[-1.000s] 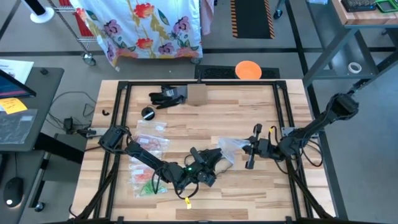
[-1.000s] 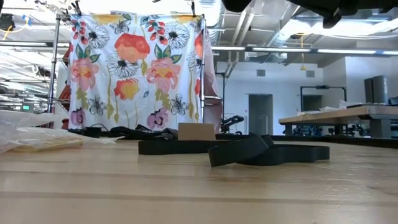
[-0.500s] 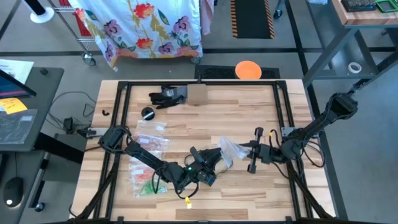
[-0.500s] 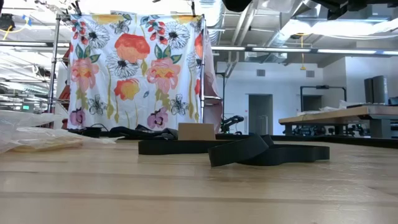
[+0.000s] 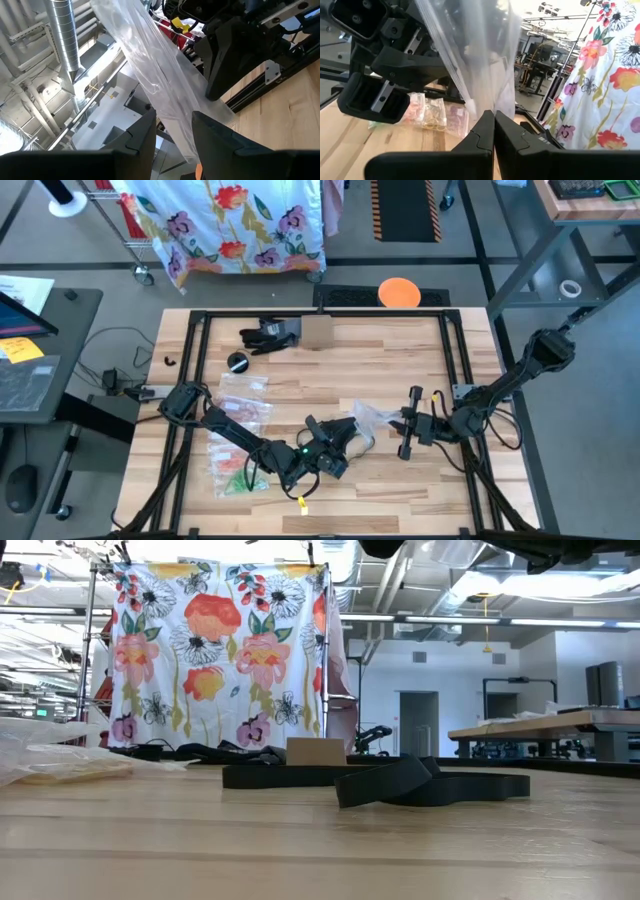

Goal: Sort rubber bands
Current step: Open the transparent zip bag

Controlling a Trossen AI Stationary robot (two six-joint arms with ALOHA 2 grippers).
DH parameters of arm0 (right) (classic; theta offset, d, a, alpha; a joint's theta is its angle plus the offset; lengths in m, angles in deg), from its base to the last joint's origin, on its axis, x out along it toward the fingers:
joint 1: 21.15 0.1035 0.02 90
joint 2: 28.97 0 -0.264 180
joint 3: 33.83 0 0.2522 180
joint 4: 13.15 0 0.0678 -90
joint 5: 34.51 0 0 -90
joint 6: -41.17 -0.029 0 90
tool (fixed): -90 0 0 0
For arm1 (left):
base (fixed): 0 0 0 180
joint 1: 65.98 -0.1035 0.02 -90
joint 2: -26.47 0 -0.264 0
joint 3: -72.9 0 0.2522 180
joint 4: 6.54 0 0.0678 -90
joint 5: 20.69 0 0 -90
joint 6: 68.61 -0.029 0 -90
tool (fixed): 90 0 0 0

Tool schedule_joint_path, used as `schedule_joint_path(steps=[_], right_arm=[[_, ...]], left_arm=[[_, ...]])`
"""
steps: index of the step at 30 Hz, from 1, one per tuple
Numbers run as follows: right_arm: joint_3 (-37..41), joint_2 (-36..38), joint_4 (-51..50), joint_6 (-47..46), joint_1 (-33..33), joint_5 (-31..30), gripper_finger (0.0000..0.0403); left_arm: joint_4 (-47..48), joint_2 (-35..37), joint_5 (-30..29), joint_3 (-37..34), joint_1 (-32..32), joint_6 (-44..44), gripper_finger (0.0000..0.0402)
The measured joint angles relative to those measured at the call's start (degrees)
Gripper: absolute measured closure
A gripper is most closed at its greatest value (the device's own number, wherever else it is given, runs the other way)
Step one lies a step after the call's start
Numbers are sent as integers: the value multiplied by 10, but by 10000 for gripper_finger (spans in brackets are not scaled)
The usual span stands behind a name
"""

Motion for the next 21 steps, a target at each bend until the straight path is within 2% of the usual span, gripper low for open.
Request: schedule_joint_path(steps=[6,11,13,21], right_arm=[[0,0,-1,0,0,0,403],[0,0,-8,1,0,1,403],[0,0,-11,1,0,1,403],[0,0,-10,20,0,2,391]], left_arm=[[0,0,-13,0,-9,18,298],[6,0,-18,0,-11,30,374],[14,0,-9,0,-11,38,393],[19,0,-4,0,-11,57,400]])
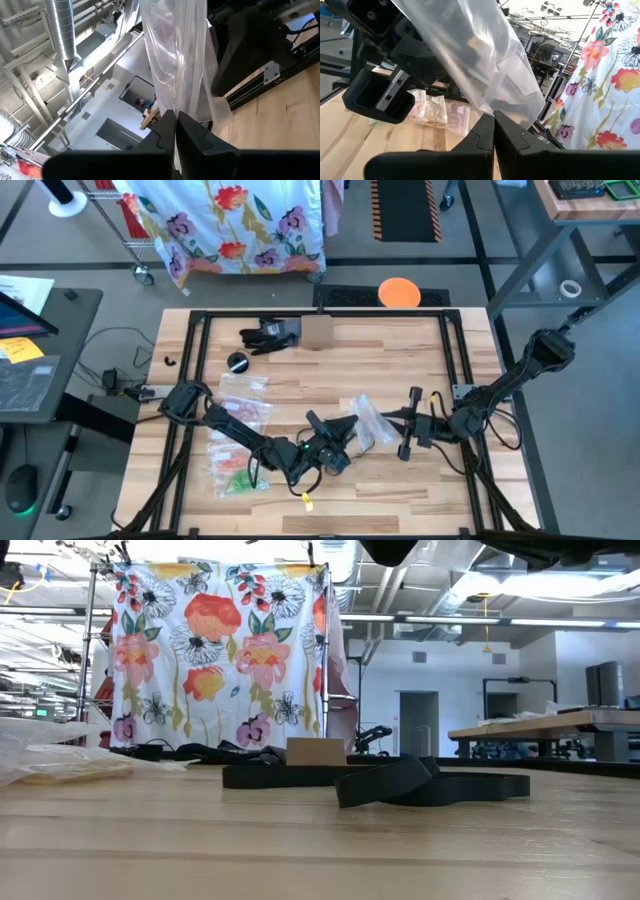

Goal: Sort rubber bands
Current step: Open the transparent zip bag

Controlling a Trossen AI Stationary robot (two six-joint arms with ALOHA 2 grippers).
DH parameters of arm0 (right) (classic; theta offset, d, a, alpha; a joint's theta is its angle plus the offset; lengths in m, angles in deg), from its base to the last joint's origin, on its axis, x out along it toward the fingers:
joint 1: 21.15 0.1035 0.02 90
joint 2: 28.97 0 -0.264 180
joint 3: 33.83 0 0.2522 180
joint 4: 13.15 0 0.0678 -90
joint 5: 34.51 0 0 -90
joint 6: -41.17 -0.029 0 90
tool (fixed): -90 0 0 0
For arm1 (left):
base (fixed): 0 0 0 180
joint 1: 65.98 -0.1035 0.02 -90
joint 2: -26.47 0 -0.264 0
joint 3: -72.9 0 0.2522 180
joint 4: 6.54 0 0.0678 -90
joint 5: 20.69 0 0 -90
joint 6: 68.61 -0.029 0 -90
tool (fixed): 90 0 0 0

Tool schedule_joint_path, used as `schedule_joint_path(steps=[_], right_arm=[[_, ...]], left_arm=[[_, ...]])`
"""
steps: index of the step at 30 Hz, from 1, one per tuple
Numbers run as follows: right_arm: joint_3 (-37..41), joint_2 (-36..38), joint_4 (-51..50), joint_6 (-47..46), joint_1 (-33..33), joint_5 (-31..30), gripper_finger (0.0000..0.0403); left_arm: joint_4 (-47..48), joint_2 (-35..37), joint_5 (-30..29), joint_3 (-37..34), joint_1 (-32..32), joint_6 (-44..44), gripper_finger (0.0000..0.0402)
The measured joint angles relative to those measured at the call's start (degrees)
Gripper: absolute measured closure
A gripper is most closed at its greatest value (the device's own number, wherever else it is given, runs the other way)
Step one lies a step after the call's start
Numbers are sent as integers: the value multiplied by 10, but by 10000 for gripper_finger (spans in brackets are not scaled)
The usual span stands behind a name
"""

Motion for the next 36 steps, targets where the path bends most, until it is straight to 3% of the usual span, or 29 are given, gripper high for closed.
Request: schedule_joint_path(steps=[4,7,12,14,15,20,26,29,33,36], right_arm=[[0,0,-2,89,15,-9,342],[0,0,0,137,31,-54,290],[-33,0,2,204,77,-256,205],[-57,0,0,209,92,-371,187],[-65,1,1,210,96,-398,182],[-79,-1,3,154,110,-402,182],[-78,-1,-25,134,116,-404,198],[-77,-2,-66,103,129,-335,202],[-84,-2,-62,87,152,-49,205],[-95,0,-57,79,143,86,209]], left_arm=[[-4,0,-8,0,0,-1,401],[-7,0,-9,0,0,-1,401],[-23,1,-21,0,0,-2,401],[-22,5,-25,0,-1,-1,401],[-23,8,-28,0,-3,4,401],[-22,30,-76,-8,-31,41,401],[-77,55,-95,-75,-72,80,402],[-116,64,-96,-100,-80,83,401],[-121,81,-98,-114,-82,95,401],[-117,81,-99,-114,-81,123,401]])
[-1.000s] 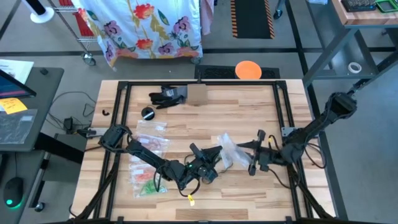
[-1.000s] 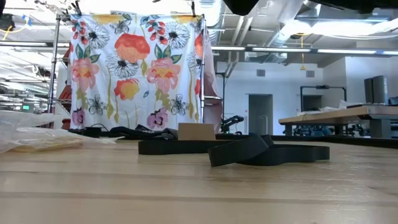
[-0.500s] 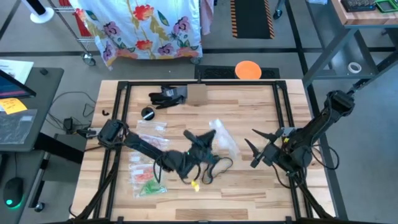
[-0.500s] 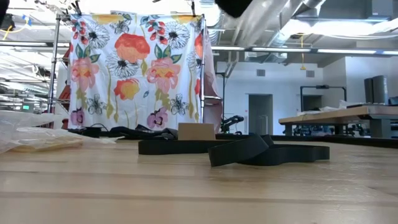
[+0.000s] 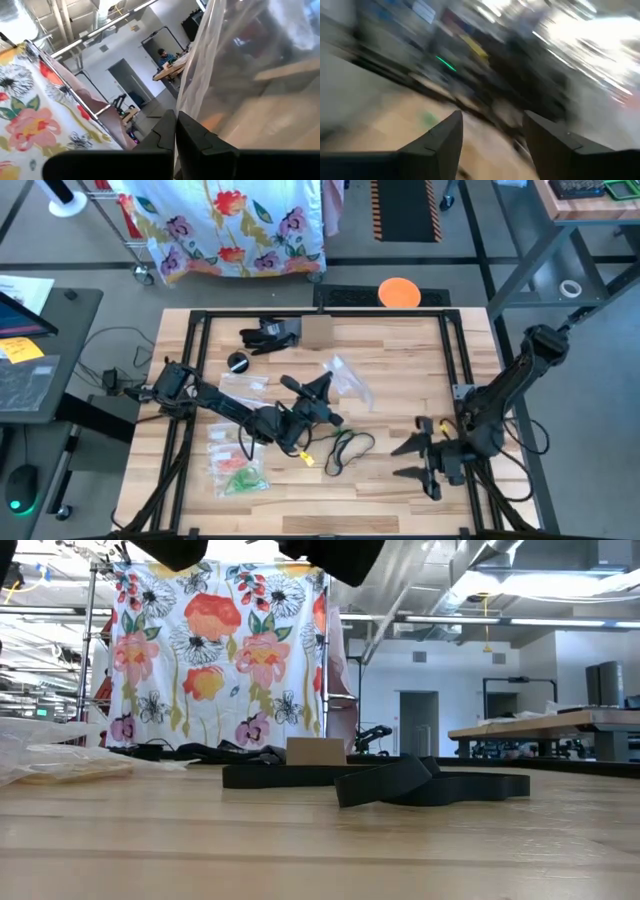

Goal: Sort rubber bands
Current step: Open the transparent zip bag

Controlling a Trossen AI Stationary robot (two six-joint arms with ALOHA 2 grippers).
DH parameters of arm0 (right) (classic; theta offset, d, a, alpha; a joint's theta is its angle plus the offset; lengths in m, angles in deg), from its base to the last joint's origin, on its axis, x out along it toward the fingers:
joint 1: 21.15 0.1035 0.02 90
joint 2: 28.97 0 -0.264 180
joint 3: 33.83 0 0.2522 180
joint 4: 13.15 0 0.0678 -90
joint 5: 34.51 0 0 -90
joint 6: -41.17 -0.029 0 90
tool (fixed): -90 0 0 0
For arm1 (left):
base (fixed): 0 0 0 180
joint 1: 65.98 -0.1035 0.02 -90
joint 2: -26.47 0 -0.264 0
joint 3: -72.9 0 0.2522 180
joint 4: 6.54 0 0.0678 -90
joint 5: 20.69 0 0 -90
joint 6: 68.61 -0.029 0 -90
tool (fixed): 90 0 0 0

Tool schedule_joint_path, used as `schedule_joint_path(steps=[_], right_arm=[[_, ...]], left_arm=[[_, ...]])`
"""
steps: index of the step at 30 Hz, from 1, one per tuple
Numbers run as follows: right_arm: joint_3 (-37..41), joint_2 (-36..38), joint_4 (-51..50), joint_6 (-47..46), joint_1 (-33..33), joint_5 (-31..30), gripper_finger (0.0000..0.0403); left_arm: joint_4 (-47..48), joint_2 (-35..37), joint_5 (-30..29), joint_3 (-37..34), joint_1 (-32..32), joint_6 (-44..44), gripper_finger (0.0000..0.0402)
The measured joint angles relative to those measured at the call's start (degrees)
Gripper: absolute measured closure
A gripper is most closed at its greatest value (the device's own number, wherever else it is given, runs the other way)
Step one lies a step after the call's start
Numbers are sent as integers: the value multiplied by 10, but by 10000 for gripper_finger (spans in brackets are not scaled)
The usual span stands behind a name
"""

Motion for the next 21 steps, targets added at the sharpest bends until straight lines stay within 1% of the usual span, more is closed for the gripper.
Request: schedule_joint_path(steps=[4,6,8,10,12,13,16,18,21], right_arm=[[1,-2,-30,-42,-46,152,219],[1,-12,-21,-62,-81,216,225],[1,-37,9,-74,-119,250,231],[1,-68,56,-77,-151,262,236],[1,-95,95,-80,-173,258,241],[1,-106,103,-84,-180,245,243],[1,-119,96,-86,-191,165,248],[1,-112,72,-85,-187,100,250],[1,-100,41,-84,-180,28,254]], left_arm=[[57,0,5,2,1,64,401],[82,-1,23,2,1,96,401],[124,0,46,4,-1,138,401],[174,-1,54,13,-3,159,401],[216,-1,56,25,-3,171,401],[234,-1,56,29,-3,178,401],[255,-1,56,32,-2,179,401],[252,-1,49,33,2,175,401],[252,-1,55,33,8,174,401]])
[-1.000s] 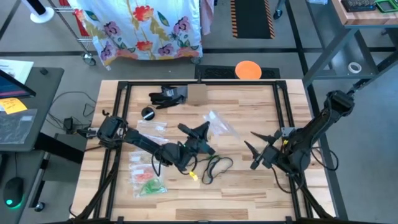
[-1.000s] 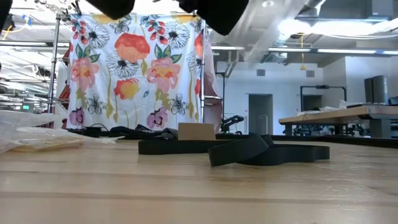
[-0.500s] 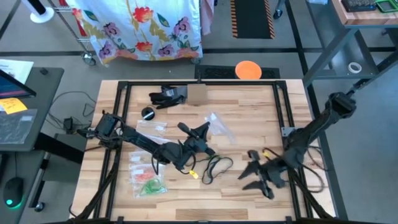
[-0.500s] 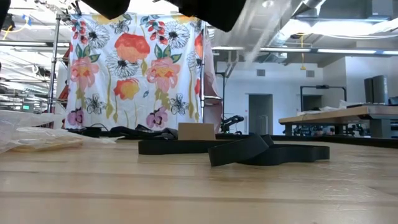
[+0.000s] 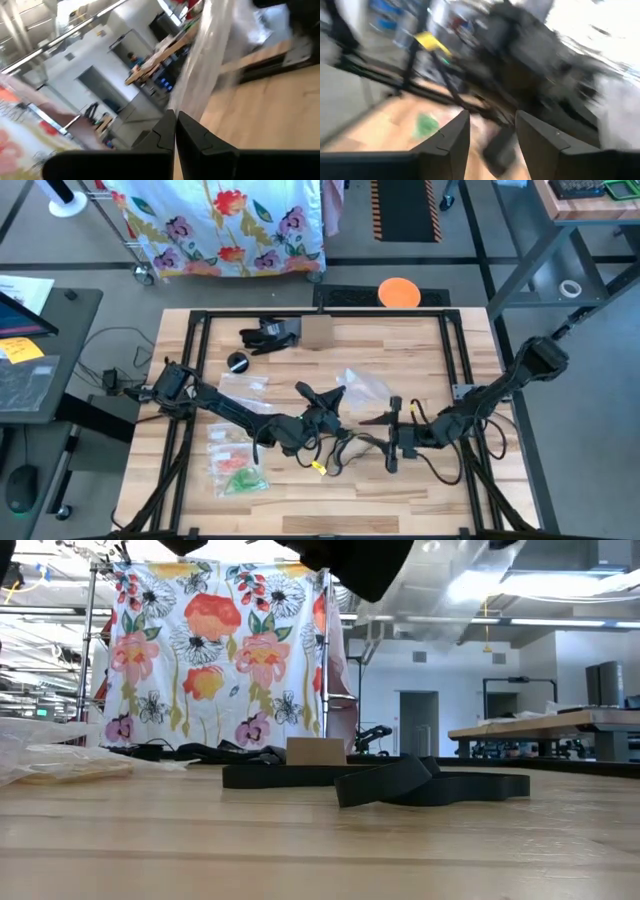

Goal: Sort rubber bands
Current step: Open the transparent zip bag

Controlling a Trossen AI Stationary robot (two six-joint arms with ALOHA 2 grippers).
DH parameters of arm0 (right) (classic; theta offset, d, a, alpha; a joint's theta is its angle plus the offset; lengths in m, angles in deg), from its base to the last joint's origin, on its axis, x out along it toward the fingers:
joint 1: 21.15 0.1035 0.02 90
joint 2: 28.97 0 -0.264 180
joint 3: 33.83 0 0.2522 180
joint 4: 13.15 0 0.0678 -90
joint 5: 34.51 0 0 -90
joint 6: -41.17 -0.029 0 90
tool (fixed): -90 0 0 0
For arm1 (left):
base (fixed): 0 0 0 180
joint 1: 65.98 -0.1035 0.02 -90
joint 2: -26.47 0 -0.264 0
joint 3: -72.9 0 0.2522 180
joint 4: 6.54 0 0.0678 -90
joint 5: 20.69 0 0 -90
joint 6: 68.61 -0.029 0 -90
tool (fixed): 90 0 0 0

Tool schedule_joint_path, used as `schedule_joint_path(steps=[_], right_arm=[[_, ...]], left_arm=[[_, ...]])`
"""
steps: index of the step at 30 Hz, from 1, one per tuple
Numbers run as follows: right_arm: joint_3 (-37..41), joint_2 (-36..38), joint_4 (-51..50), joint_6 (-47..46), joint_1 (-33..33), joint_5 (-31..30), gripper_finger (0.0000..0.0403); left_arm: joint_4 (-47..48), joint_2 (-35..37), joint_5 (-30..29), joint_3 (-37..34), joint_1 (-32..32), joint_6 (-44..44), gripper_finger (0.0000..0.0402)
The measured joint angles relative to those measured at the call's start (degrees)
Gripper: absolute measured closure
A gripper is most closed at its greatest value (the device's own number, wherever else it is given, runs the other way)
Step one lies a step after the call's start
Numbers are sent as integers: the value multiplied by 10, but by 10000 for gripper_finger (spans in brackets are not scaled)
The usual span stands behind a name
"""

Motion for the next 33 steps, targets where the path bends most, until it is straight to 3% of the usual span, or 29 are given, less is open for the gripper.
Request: schedule_joint_path(steps=[2,10,15,20,33], right_arm=[[0,2,-2,2,4,-33,255],[0,-4,12,1,-22,-53,265],[0,-4,12,4,-27,-60,270],[0,-4,19,31,-17,-113,270],[0,-4,26,32,-19,-114,271]], left_arm=[[-1,0,23,0,3,11,401],[3,0,113,0,4,68,401],[16,0,127,0,4,68,401],[26,0,128,0,4,70,401],[30,0,179,0,4,95,401]])
